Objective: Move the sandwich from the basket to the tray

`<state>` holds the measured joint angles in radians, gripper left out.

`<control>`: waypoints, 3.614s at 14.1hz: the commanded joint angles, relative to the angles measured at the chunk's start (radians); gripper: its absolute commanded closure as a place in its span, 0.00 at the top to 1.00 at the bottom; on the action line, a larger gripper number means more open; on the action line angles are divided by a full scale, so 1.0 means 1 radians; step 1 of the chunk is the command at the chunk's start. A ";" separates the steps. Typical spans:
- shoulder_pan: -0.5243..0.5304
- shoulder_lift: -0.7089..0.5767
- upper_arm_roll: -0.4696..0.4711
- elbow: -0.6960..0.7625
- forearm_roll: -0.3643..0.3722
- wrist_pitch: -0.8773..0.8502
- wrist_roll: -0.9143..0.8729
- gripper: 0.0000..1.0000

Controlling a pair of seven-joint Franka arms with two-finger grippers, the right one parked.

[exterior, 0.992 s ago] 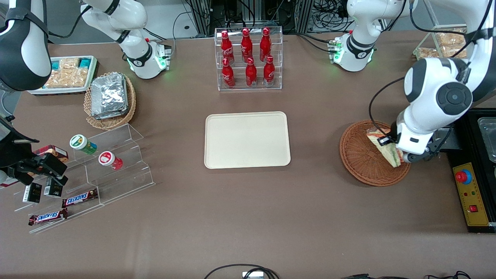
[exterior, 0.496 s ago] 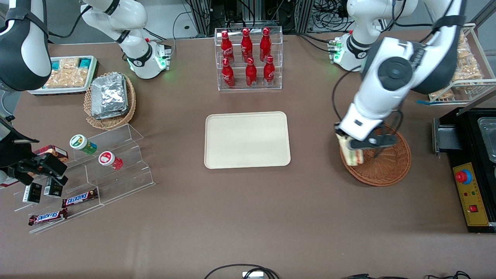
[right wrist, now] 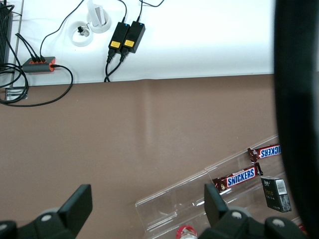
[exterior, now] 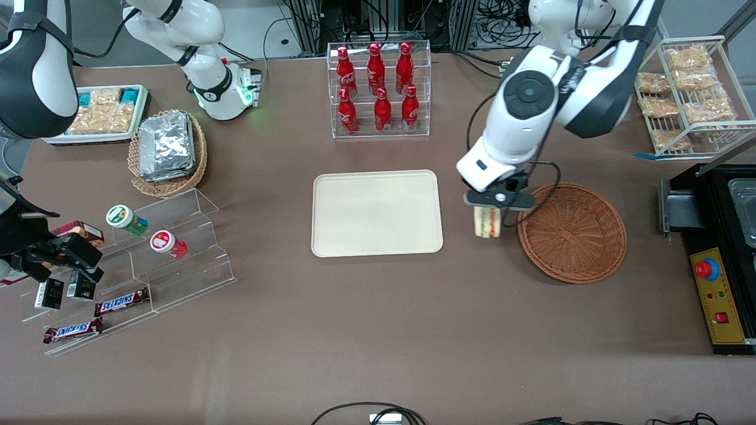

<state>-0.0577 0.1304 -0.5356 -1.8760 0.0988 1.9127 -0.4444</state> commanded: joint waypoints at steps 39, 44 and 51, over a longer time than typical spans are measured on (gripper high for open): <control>-0.185 0.456 -0.083 0.228 0.421 0.053 -0.639 0.99; -0.078 0.399 -0.083 0.296 0.392 -0.040 -0.639 0.99; 0.134 0.270 -0.086 0.296 0.334 -0.150 -0.611 0.99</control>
<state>0.0384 0.4495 -0.6122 -1.5643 0.4599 1.7909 -1.0645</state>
